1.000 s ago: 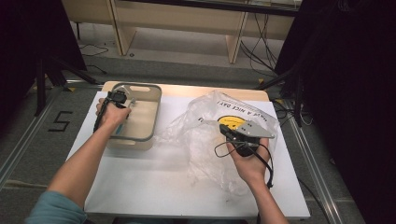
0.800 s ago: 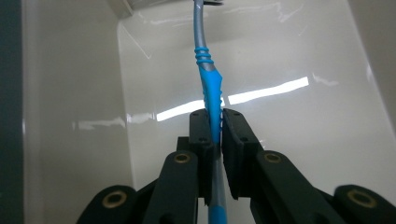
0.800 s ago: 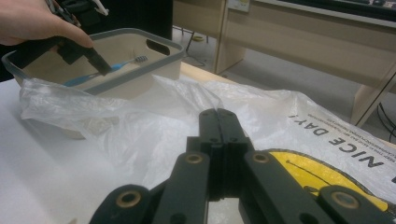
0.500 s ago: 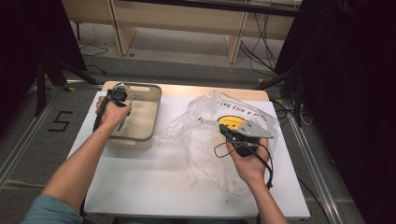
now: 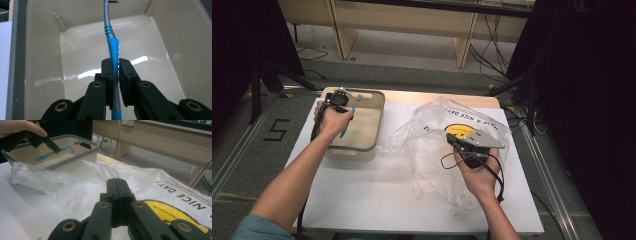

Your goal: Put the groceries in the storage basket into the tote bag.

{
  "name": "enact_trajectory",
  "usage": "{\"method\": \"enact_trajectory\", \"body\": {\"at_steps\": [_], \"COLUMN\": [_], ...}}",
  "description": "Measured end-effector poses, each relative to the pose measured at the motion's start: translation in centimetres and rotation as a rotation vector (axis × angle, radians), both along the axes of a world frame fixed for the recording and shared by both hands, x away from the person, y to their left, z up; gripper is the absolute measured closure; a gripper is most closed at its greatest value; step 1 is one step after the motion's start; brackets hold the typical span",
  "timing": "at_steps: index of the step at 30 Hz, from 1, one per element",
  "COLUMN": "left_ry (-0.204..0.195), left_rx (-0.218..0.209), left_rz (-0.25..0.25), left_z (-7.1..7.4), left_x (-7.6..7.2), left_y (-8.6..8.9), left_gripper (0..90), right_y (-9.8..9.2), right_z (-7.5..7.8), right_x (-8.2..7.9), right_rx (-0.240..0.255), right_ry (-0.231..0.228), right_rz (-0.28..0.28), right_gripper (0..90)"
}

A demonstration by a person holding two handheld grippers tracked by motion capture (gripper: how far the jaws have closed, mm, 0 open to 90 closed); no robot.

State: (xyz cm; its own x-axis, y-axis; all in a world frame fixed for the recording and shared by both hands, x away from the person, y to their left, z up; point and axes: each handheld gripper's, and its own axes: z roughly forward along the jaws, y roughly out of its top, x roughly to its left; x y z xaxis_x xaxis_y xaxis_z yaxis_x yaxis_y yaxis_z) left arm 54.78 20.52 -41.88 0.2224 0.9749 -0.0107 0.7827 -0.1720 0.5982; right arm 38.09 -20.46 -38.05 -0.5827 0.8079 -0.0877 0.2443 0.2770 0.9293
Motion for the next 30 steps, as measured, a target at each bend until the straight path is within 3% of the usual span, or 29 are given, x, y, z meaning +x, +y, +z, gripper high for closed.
{"method": "enact_trajectory", "body": {"at_steps": [30], "left_ry": [-0.083], "left_rx": [-0.05], "left_rz": [-0.044], "left_z": [2.7], "left_x": [-2.1], "left_y": [0.1], "left_gripper": [82.2], "right_y": [0.1], "right_z": [0.0], "right_x": [0.0], "right_rx": [-0.002], "right_ry": [0.0], "right_rz": [0.001], "right_gripper": [90.0]}}
